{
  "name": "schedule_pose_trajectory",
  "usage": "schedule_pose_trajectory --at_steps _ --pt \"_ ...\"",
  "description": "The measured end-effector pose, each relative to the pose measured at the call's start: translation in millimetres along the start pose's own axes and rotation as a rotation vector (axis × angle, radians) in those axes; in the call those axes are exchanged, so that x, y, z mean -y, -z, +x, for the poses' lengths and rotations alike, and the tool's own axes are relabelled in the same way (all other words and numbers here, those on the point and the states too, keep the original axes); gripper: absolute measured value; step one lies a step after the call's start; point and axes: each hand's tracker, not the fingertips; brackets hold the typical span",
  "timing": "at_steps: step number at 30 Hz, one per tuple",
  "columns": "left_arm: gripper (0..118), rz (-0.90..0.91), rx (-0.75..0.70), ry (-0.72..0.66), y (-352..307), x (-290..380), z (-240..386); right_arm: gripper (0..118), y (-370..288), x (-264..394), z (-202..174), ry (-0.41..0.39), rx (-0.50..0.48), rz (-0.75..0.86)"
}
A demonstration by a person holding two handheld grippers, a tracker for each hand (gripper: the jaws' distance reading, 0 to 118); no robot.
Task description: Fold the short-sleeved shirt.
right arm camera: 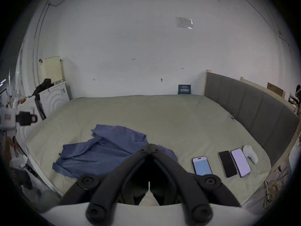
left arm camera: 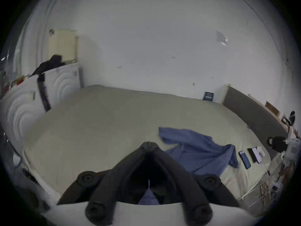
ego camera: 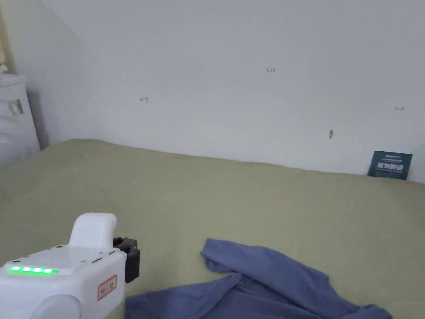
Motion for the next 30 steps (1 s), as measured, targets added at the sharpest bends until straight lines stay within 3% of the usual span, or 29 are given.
schedule_pose_trajectory --at_steps 4,9,12,13,14,15,21,26,28,30 --pt "0 -0.061 -0.057 -0.004 -3 26 -20 0 3 5 -12 -0.024 -0.030 -0.041" --pt "1 -0.151 0.022 -0.017 36 19 -25 0 6 8 -13 -0.047 -0.035 -0.054" --pt "16 -0.279 0.097 0.020 87 7 -26 0 7 8 -10 -0.048 -0.022 -0.064" --pt "44 -0.339 0.105 0.019 111 5 -32 0 8 9 -8 -0.052 -0.014 -0.071" --pt "93 -0.391 0.119 0.013 134 5 -34 0 9 10 -5 -0.054 -0.004 -0.078" --pt "112 -0.435 0.097 0.024 152 7 -34 0 10 11 -2 -0.050 0.002 -0.085" --pt "112 -0.624 0.038 -0.011 248 22 -34 0 20 25 13 -0.027 0.060 -0.146" --pt "108 -0.686 -0.061 -0.035 270 40 -29 0 28 37 23 0.010 0.081 -0.182" --pt "98 -0.700 -0.048 -0.066 272 45 -27 0 32 40 25 0.019 0.083 -0.189" --pt "77 -0.708 -0.031 -0.082 274 47 -28 0 36 43 27 0.023 0.086 -0.198"
